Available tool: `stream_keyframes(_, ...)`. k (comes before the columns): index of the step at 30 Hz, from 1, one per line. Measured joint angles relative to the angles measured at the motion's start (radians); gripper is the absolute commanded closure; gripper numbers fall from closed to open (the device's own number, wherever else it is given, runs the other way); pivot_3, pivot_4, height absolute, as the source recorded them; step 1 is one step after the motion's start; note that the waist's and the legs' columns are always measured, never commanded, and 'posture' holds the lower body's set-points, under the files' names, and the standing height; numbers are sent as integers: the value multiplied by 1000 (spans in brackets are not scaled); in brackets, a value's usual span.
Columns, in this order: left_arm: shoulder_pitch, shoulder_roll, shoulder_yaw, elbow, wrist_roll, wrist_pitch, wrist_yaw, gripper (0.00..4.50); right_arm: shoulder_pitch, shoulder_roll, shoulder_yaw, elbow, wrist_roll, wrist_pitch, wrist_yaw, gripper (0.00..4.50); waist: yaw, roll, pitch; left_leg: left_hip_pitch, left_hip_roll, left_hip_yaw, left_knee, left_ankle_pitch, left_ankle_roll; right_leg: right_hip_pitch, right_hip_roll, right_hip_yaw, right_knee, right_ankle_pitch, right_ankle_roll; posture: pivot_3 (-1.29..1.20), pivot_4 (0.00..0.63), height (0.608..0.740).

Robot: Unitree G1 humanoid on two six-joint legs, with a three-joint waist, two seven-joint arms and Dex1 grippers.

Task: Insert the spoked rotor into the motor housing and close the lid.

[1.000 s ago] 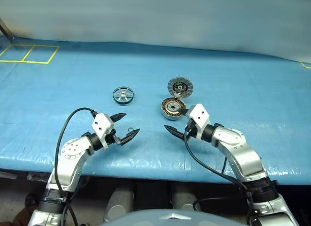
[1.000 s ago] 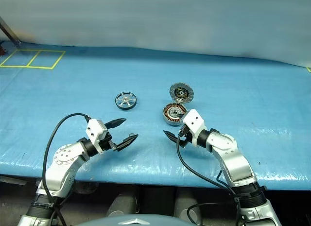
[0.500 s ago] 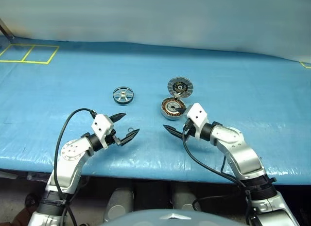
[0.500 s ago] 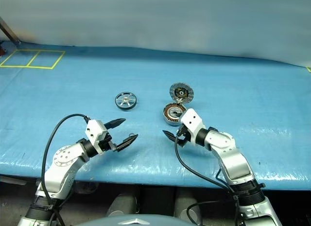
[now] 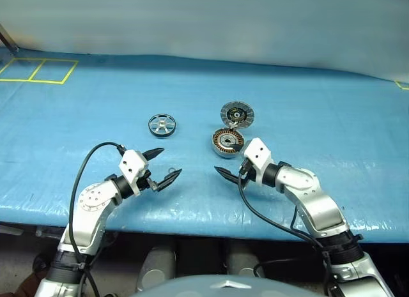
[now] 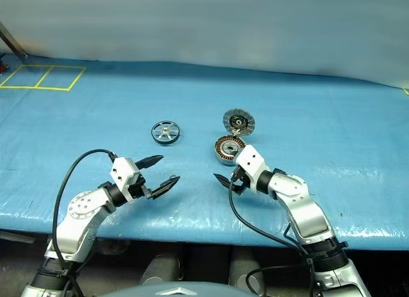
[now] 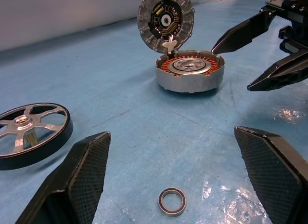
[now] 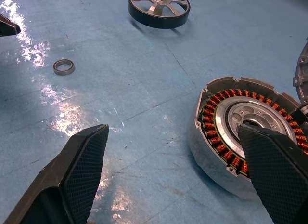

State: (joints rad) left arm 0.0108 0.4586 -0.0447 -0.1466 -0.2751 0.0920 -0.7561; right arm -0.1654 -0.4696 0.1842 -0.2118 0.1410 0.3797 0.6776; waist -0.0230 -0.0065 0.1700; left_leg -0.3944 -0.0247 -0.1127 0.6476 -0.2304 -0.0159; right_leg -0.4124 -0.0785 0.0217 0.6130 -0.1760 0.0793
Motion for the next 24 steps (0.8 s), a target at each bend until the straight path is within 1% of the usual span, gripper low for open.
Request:
stream_keyframes(7,16,2,19,0,19,-46,20,0,1,-23,19,-11,-15,13,19,7,0,0,0,0,0,0,0,0,0,0,0,0,0,0,0,0,150,740)
stream_keyframes(9,23,2,19,0,20,-55,20,0,0,-56,28,-28,-35,19,24,7,1,0,0,0,0,0,0,0,0,0,0,0,0,0,0,0,150,740)
stream_keyframes(12,35,2,21,-1,20,-61,20,0,-28,-145,74,-47,-99,25,59,7,2,0,0,0,0,0,0,0,0,0,0,0,0,0,0,0,150,740)
stream_keyframes(15,50,2,22,-4,24,-68,22,0,-105,-225,123,-56,-157,36,122,7,-2,0,0,0,0,1,0,0,0,-1,0,0,0,0,0,0,150,740)
stream_keyframes(18,72,2,19,-13,31,-75,23,0,-208,-268,147,-56,-190,36,182,7,-3,0,0,0,1,1,0,0,0,-1,0,0,0,0,0,0,150,740)
stream_keyframes(24,96,-25,12,-13,38,-99,41,0,-378,-279,221,98,-264,-34,288,7,3,-1,1,-1,0,1,-1,0,0,-1,-1,-1,-2,0,0,0,150,740)
